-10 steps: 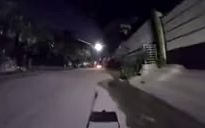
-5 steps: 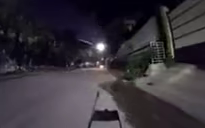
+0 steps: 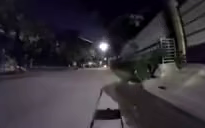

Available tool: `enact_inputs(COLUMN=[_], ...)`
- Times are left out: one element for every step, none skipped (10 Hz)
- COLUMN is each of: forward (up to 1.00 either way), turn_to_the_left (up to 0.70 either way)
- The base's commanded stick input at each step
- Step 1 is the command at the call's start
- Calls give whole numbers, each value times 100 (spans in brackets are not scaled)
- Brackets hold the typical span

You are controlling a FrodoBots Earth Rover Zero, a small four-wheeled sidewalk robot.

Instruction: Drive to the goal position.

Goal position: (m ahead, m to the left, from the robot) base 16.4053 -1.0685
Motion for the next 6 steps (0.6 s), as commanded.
enact_inputs(forward=[70, 70, 70, 70, 70, 70], turn_to_the_left=[-17, -35, -35, -35, -15, 0])
